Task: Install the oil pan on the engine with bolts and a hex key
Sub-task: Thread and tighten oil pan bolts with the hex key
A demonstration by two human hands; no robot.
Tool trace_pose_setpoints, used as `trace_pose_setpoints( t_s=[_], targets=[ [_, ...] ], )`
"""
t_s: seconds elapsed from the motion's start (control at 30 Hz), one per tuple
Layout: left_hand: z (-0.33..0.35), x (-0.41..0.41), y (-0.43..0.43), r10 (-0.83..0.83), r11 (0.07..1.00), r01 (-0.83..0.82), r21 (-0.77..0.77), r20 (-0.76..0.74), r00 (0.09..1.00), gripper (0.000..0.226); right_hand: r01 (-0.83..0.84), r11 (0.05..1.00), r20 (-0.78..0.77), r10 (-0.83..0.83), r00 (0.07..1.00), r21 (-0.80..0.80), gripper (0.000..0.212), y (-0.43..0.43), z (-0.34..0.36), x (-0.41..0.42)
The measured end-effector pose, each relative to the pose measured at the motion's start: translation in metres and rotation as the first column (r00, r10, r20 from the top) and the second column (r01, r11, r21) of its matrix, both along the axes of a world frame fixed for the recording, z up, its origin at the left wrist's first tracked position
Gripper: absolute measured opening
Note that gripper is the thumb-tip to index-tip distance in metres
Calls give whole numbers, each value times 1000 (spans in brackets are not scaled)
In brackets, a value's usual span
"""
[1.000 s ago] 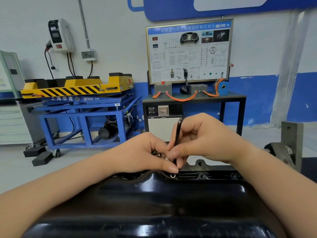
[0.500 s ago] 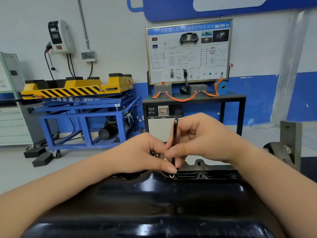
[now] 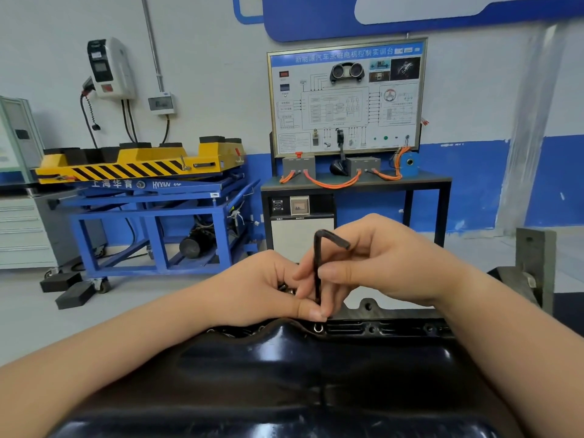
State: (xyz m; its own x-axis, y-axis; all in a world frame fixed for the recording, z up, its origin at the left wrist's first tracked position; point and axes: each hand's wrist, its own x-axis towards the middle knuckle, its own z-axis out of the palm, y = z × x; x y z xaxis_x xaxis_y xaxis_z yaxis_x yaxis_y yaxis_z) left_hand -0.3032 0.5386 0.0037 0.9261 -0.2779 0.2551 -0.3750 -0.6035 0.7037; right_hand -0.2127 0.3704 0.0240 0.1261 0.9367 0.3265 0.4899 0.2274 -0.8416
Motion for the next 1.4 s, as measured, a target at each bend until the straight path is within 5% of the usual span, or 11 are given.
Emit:
trace_pose_setpoints(
  t_s=[0.1,0.27,0.43,0.57,0.67,0.77,1.0,1.2,1.3,1.4],
  targets=[
    [1,1,0,-1,1000,1,21,12,1000,36,33,999,-16,-33,999,14,10,3,-1,-2],
    [3,-1,-3,-34,999,34,-11,-5,999,24,146,988,-14,-145,989,41,40,3,-3,-2],
    [2,-3,-1,-22,1000,22,-20,-11,1000,27,98,995,26,-98,995,25,8,2,0,-8],
    [3,-3,-2,-17,1000,17,12,6,1000,38,91,996,51,-92,994,14,22,-1,2,-6],
    [4,-2,-1,-14,1000,14,28,10,1000,33,183,980,112,-191,975,73,7,2,2,-8],
    [5,-2,-3,-70,998,70,-8,-1,998,37,247,965,158,-259,953,94,28,5,2,-10],
    [1,2,0,-28,999,28,-18,-22,999,15,83,995,17,-84,996,52,11,3,-1,-3],
    [0,3,1,-13,1000,13,-23,-9,1000,30,59,998,-7,-59,998,29,5,2,1,1],
    [2,2,0,-11,1000,11,-7,-9,1000,17,166,983,30,-169,985,81,32,5,-1,1],
    [3,1,-2,-52,998,52,-20,-24,998,23,194,975,73,-202,977,105,30,6,0,-3]
  ],
)
